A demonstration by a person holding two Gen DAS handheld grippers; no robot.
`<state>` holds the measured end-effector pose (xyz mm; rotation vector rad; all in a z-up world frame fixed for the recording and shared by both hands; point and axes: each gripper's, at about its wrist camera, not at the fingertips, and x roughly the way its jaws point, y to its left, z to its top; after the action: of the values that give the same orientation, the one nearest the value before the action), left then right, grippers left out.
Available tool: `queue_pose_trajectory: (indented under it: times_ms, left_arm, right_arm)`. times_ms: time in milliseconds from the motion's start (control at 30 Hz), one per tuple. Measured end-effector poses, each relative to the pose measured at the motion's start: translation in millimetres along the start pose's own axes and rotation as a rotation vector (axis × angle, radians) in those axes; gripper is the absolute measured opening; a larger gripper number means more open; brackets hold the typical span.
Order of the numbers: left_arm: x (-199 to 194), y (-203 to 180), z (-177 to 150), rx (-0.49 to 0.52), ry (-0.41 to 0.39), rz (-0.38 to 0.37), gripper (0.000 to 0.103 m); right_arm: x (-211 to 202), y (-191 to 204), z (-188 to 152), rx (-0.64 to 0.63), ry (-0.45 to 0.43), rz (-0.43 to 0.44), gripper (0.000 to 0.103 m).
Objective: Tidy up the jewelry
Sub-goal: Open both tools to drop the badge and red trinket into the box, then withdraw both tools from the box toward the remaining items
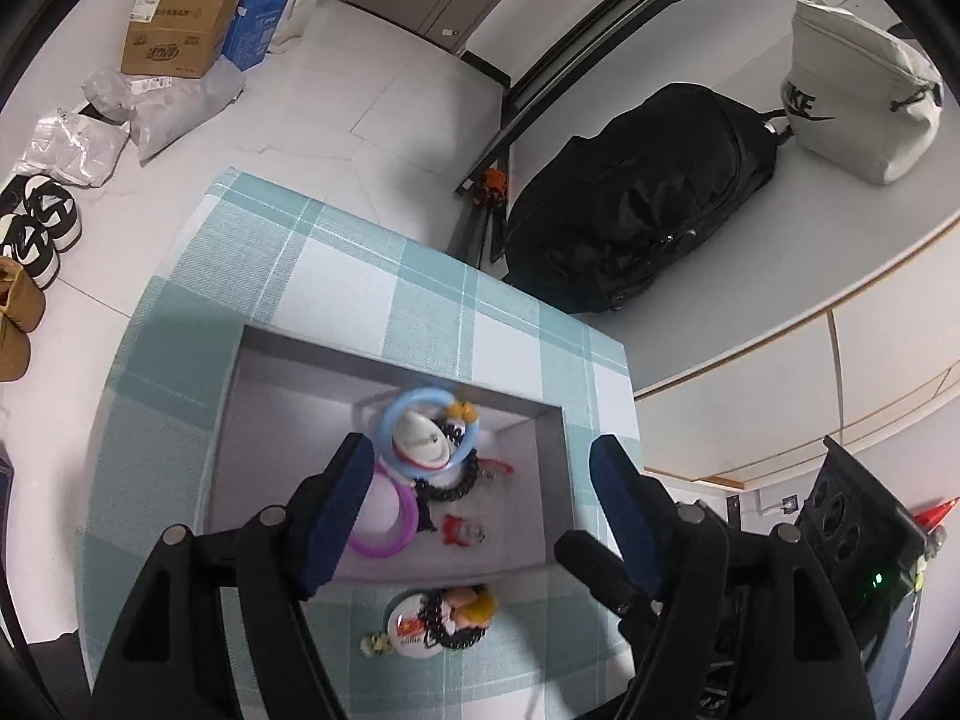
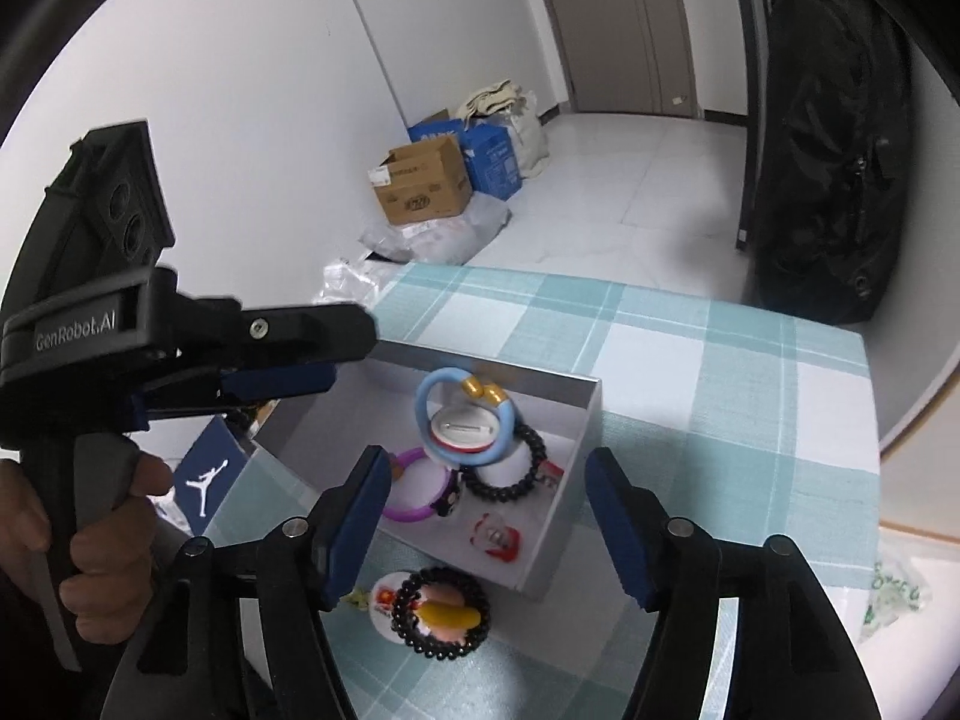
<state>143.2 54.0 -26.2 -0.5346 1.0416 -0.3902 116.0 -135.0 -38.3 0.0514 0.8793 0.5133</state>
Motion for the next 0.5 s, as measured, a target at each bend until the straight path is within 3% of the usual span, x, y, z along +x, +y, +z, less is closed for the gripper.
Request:
queue_pose_trajectory:
  times_ms: [133, 333, 500]
  left_arm:
    - [-11, -1, -10, 0.029, -0.023, 0.033, 0.070]
    - [-26, 1, -28, 0.092, -0.046, 0.063, 0.070]
    - [-30, 10, -42, 0.077, -0.039, 0.078, 0.070]
  right_arm:
    - [-9, -2, -6, 0.019, -0.018, -0.035, 0.082]
    - [-22, -1, -17, 0.003, -0.038, -0.041, 0.083]
    - [-32, 2, -29, 0.002, -0.050, -0.033, 0.083]
